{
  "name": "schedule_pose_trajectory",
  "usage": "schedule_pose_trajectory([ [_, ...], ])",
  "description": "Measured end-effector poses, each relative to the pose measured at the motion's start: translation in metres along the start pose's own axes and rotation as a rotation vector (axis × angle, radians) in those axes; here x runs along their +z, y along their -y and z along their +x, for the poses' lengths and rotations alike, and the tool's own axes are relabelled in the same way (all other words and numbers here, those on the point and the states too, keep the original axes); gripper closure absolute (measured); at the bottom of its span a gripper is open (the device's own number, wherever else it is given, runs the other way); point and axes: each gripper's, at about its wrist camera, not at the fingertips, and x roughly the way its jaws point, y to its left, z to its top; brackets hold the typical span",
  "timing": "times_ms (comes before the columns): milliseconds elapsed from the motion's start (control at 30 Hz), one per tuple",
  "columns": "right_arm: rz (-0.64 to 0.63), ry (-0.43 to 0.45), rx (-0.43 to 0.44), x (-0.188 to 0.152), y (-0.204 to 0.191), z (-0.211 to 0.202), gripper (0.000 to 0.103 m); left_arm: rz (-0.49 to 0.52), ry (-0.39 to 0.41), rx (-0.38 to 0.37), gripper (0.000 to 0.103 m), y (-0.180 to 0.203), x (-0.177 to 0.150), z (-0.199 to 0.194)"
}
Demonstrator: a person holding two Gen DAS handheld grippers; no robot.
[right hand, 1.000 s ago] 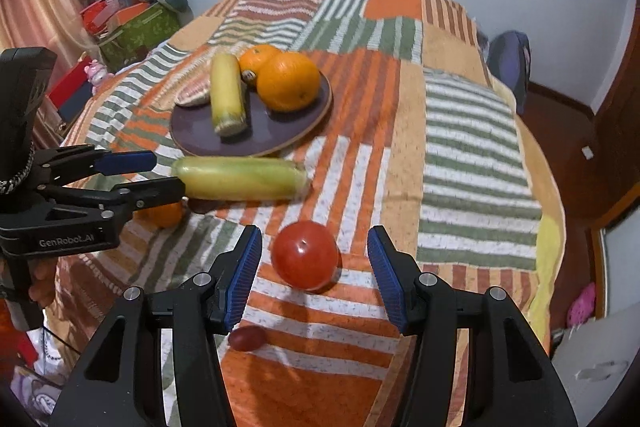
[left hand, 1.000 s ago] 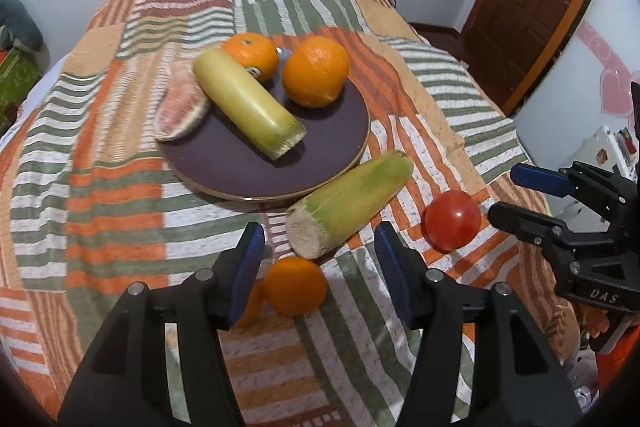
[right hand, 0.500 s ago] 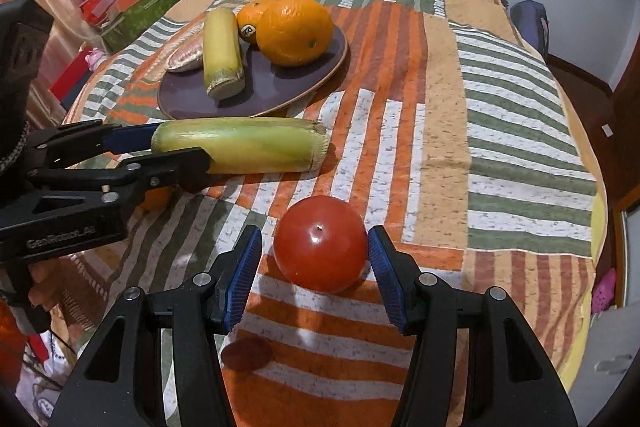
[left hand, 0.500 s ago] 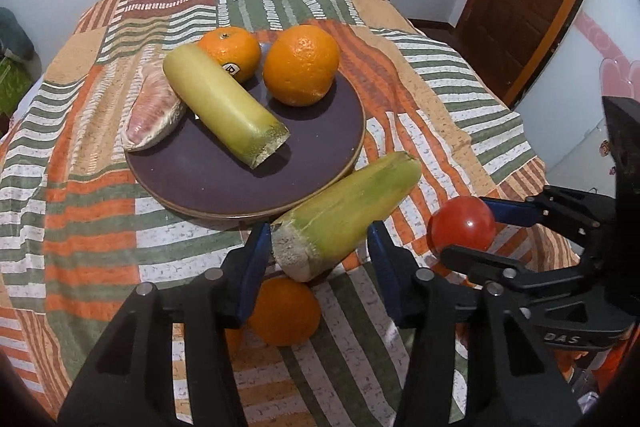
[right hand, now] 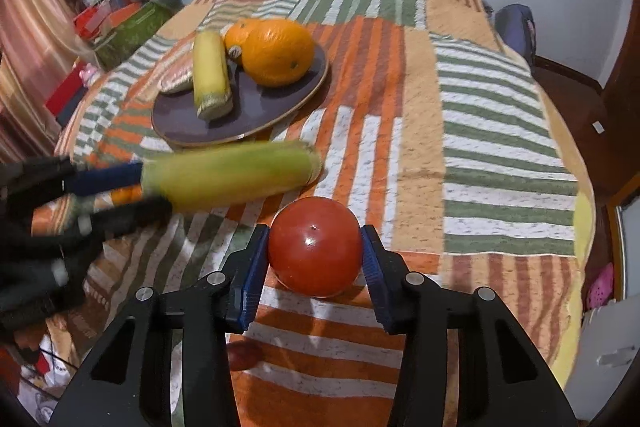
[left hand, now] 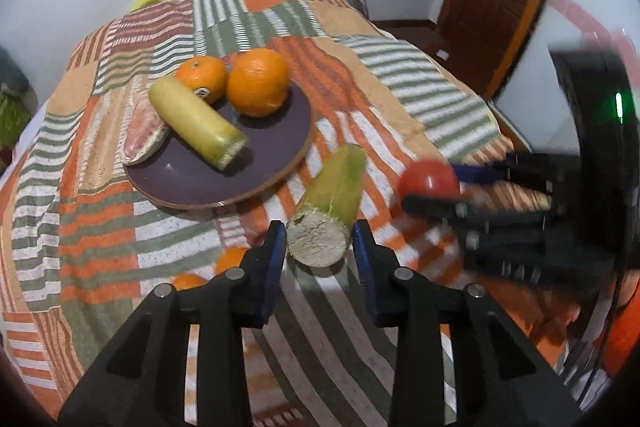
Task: Organize fruits
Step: 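Grasp the peeled yellow fruit with the left tool while the right tool grasps the red tomato, then carry the yellow fruit and tomato over the purple plate with both tools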
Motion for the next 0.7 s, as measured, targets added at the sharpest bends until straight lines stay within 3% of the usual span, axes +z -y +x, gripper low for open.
schedule_pose_trajectory([
  [200, 0.018, 0.044, -0.026, 0.003, 0.014, -0.023, 0.061, 0.075, -0.089, -0.029, 0.07, 0.026, -0.009, 0.011],
  [333, 0.02, 0.064, -0.041, 0.004, 0.02, -0.032, 0.061, 0.1, -0.1, -0.032, 0.07, 0.038, -0.003, 0.017],
  [700, 0.027, 0.104, -0.071, 0.006, 0.033, -0.04, 0.061, 0.041, -0.149, -0.046, 0.069, 0.041, 0.028, 0.059],
])
